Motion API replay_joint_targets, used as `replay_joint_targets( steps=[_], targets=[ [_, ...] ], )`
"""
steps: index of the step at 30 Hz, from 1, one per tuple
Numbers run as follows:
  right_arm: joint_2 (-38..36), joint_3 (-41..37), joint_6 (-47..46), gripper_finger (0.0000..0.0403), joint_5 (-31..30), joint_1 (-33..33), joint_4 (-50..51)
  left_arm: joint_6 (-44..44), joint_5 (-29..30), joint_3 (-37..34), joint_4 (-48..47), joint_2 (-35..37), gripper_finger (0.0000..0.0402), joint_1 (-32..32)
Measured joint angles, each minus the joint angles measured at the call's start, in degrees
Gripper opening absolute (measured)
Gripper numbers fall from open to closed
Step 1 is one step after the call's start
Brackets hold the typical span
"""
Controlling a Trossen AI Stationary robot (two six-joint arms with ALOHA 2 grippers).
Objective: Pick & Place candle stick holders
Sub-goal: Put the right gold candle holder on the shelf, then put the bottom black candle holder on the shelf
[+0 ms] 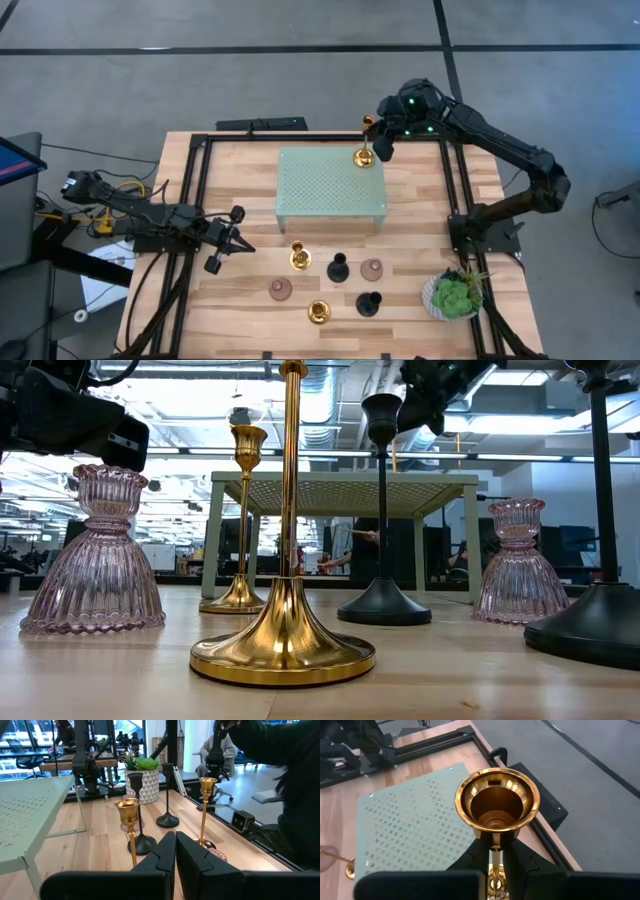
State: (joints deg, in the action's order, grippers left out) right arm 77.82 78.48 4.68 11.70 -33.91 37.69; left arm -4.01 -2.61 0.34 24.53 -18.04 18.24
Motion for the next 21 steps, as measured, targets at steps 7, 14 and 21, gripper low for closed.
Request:
replay_joint_targets(
  steps=[7, 14, 21],
  targets=[
    [0.0, 0.0, -0.1, 0.0057, 1.8, 0.1, 1.8, 0.0, 0.0, 0.0, 0.0, 0.0, 0.0012, 0.0],
    [0.1, -0.2, 0.1, 0.0156, 1.5, 0.1, 7.2, 0.0, 0.0, 0.0, 0.0, 0.0, 0.0012, 0.0],
    [-0.6, 1.7, 1.7, 0.019, 1.1, -0.1, 16.4, 0.0, 0.0, 0.0, 0.0, 0.0, 0.0012, 0.0]
  ],
)
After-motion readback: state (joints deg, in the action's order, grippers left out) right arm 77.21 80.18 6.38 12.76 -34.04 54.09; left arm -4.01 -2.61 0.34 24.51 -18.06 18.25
